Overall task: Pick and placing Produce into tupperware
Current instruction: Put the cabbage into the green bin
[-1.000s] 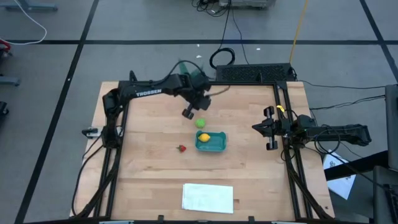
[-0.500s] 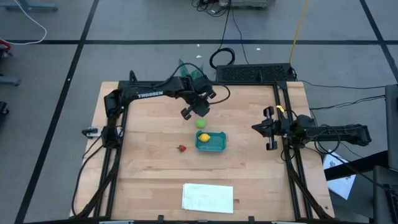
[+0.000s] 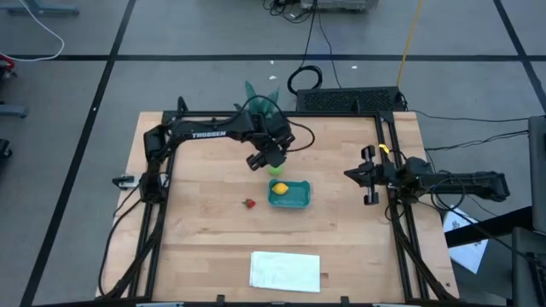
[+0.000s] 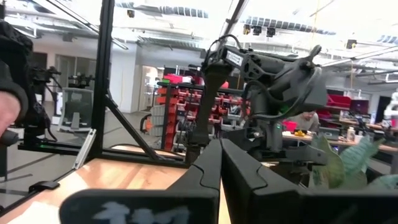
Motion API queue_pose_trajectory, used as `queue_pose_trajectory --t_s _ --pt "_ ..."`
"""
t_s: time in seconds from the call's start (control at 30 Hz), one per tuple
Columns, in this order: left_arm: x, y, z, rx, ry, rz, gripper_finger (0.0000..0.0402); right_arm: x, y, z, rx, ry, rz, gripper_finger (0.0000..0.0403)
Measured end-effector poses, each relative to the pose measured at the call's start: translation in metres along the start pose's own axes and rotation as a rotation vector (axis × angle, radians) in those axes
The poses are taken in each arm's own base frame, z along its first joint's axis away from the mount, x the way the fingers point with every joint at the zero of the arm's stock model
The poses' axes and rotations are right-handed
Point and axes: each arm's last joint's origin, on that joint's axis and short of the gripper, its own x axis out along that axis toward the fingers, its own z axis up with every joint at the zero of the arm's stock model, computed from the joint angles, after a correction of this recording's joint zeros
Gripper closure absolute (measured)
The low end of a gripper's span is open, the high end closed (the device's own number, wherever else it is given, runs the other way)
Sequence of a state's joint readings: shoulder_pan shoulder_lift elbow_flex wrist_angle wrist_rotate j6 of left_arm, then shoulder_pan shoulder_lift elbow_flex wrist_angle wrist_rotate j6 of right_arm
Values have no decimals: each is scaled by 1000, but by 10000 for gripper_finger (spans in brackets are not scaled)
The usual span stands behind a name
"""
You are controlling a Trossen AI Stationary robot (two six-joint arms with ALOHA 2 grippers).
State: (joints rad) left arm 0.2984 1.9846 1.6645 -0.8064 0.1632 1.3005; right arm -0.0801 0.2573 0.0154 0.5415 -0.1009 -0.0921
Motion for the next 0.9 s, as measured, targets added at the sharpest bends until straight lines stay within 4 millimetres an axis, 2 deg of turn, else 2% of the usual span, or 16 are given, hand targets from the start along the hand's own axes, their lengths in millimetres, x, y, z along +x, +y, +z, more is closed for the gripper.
queue_pose_trajectory --t_s 0.13,0.27,0.43,0.67,0.9 --pt "13 -6 -1 8 75 41 60 0 -1 -1 -2 11 -11 403" --pt "21 -10 -3 -20 143 71 39 0 -2 -2 -3 16 -19 403" --pt "21 -12 -3 -99 148 62 42 0 -4 -2 -7 17 -33 403" --pt "20 -11 -8 -343 163 90 54 -1 -6 -2 -12 24 -52 403" --pt "21 -14 -2 -343 135 60 53 -1 -9 -3 -20 27 -80 403"
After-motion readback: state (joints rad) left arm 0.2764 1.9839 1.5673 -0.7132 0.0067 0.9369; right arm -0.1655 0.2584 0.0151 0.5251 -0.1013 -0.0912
